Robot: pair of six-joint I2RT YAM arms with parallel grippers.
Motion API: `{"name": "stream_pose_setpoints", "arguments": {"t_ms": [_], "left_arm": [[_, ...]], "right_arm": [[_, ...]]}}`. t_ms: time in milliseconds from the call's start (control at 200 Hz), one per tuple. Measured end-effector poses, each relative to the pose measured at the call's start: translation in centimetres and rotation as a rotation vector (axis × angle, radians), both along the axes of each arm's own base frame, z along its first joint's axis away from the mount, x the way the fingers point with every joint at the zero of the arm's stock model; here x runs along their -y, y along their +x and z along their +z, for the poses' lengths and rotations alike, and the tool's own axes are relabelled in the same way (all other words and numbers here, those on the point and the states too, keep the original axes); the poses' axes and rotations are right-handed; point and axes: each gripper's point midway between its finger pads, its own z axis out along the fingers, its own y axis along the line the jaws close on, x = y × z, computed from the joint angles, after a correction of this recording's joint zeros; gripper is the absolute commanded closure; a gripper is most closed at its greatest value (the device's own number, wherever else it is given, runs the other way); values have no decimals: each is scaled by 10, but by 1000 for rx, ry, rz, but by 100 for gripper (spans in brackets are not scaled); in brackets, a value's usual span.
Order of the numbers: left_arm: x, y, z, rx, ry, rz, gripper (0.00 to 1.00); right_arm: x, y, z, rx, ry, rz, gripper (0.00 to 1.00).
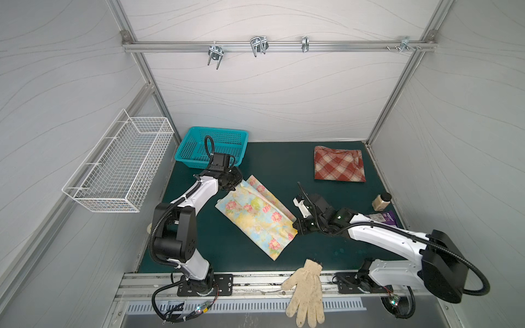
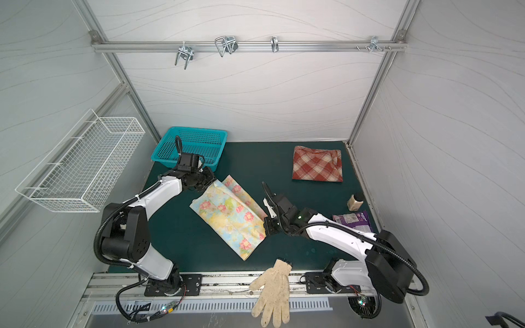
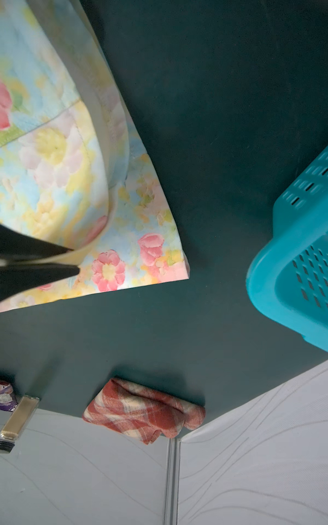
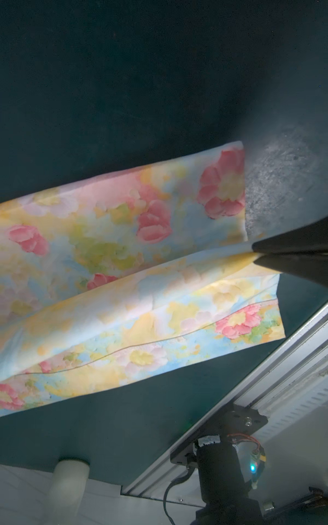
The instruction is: Fold and stack the skirts
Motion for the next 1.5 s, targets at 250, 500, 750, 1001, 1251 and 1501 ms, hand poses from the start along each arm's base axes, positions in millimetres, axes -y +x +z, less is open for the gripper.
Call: {"name": "stream_pose_setpoints", "arguments": {"t_ms": [250,500,750,1001,1251,1501], "left_arm": [[1,15,-6,3,13,8,76],[2,21,-3,25,13,14,57],[3,17,18,77,20,14,56],[-1,9,22,92,38,13,52],[-17,-15,-13,8,65,43,19],[-43,-45,-28,-27,37,129,1]], "right_arm": [[6,14,-25,-40,-48,-7,100],[5,26,-28,-35,-52,-1,100],[5,38,-35,-38,-75,-6,100],[10,42,-32,-31,-75,-32,74],[17,43,18,117,-34,-68,1],[-5,2,33,134,-9,19,1]]}}
